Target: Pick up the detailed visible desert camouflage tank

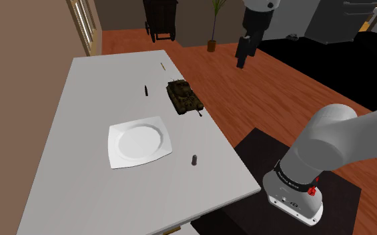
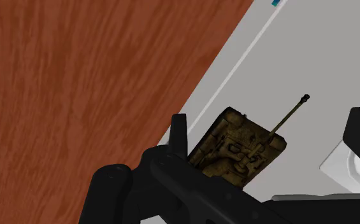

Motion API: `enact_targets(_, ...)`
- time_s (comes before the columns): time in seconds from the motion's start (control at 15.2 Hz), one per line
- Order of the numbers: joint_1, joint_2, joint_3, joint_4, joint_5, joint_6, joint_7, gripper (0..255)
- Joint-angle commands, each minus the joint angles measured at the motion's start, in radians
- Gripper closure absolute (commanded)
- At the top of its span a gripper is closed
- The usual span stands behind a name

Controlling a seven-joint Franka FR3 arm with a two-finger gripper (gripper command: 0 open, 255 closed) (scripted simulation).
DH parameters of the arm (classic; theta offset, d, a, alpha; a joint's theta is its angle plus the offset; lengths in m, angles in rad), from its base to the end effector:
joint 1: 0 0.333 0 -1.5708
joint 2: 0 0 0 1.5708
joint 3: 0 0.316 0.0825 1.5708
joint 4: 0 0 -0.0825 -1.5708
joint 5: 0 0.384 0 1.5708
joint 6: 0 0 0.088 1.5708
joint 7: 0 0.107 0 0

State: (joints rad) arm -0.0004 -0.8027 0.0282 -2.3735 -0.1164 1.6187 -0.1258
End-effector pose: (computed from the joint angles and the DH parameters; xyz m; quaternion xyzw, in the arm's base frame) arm 0.3072 -0.0008 0.5925 0.9946 0.0739 0.0201 0.0694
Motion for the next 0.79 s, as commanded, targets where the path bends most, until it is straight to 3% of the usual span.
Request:
enact_targets(0.0,0.000,0.000,0.000,0.000,0.000,0.000,0.000,0)
enact_targets(0.73,-0.052,0.324,0.100,-0.019,0.077,0.328,0.332,0)
